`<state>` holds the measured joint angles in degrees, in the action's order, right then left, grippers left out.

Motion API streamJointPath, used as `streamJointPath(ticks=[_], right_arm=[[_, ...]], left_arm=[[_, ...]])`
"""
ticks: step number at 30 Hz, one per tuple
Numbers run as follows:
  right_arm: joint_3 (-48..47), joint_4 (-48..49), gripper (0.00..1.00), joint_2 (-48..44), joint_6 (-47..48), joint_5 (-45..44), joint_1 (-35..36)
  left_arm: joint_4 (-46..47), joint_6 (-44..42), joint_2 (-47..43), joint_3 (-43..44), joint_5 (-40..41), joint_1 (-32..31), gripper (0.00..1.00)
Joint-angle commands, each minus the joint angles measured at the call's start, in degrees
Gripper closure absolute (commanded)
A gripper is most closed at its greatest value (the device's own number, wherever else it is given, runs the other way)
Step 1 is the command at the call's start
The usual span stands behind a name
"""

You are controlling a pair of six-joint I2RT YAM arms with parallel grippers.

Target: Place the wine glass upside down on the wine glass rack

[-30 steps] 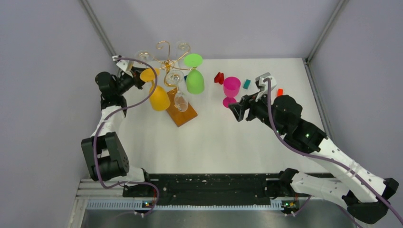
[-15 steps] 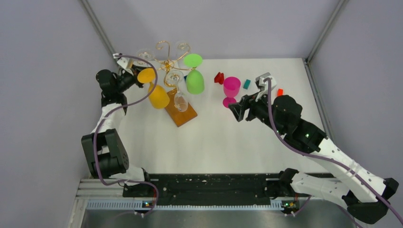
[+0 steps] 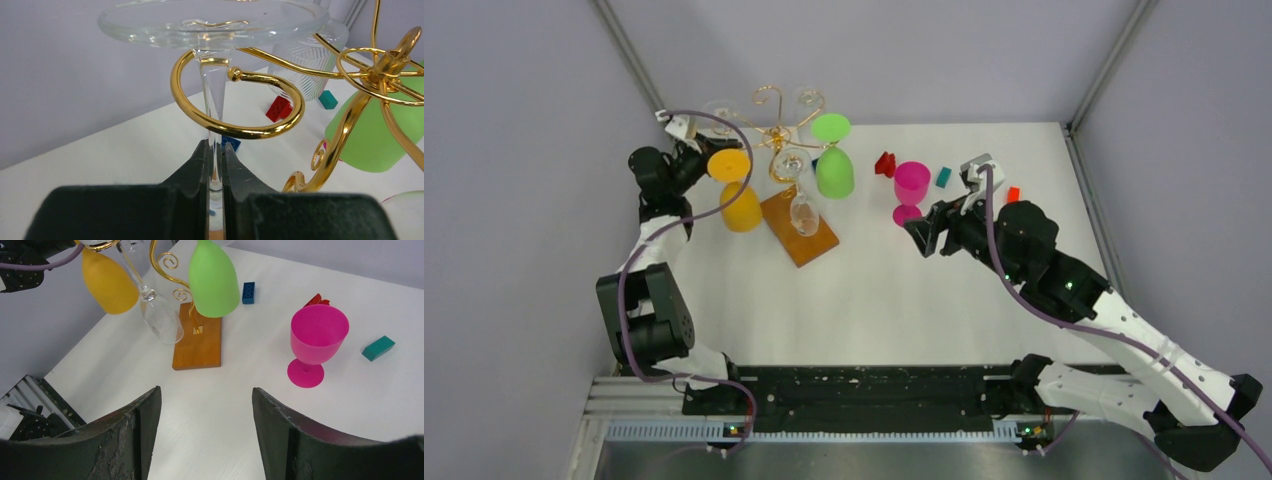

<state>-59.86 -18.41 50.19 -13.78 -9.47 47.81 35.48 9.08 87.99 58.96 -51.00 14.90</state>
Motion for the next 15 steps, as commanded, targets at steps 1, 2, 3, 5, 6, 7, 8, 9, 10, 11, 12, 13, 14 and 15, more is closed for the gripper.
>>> streamJointPath(ticks=[1, 2, 3, 5, 6, 7, 8, 9, 10, 11, 12, 13, 14, 15], right_arm=[[-0.03, 2.21, 0.34, -0.77, -0.83, 0.41, -0.56], [0.0, 2.16, 0.34, -0.74, -0.87, 0.38, -0.55], [0.0, 2.22, 0.34, -0.74, -0.89, 0.42, -0.57], [-0.09, 2.16, 0.34, -0.86, -0.89, 0.49, -0.55], [-0.09, 2.2, 0.34, -0.81, -0.83, 0.46, -0.61], [-0.11, 2.16, 0.34, -0.8, -0.89, 0.53, -0.61], [-0.02, 2.18, 0.34, -0.83, -0.85, 0.57, -0.55], [0.0, 2.2, 0.34, -0.95, -0.79, 0.58, -0.57], [0.08, 2.17, 0.34, -1.01, -0.81, 0.48, -0.58], [0.04, 2.16, 0.34, -0.98, -0.7, 0.51, -0.54], [0.16, 2.26, 0.34, -1.08, -0.67, 0.51, -0.56], [0.21, 2.39, 0.34, -1.13, -0.69, 0.53, -0.56], [0.29, 2.51, 0.34, -1.26, -0.72, 0.64, -0.55], [0.35, 2.61, 0.34, -1.36, -0.58, 0.78, -0.54]], left_arm=[[7.33, 2.47, -0.49, 2.05, 1.55, 0.74, 1.0], [7.46, 2.56, -0.64, 1.96, 1.59, 0.74, 1.0], [7.5, 2.67, -0.65, 1.81, 1.95, 0.75, 1.0], [7.69, 2.87, -0.86, 1.62, 2.6, 0.75, 1.0], [7.75, 2.87, -0.95, 1.53, 2.72, 0.73, 1.0], [7.8, 2.87, -1.13, 1.39, 2.81, 0.75, 1.0], [7.96, 2.75, -1.48, 1.13, 2.87, 0.75, 1.0], [8.19, 2.7, -1.81, 0.85, 2.89, 0.75, 1.0], [8.59, 2.7, -2.32, 0.36, 3.21, 0.75, 1.0], [8.82, 2.7, -2.76, -0.2, 3.58, 0.75, 1.0], [9.02, 2.63, -3.22, -0.77, 3.91, 0.75, 1.0], [9.21, 2.51, -3.74, -1.37, 3.9, 0.71, 1.0], [9.29, 2.26, -4.15, -1.92, 3.73, 0.74, 1.0], [9.33, 2.07, -4.6, -2.38, 3.57, 0.73, 1.0]])
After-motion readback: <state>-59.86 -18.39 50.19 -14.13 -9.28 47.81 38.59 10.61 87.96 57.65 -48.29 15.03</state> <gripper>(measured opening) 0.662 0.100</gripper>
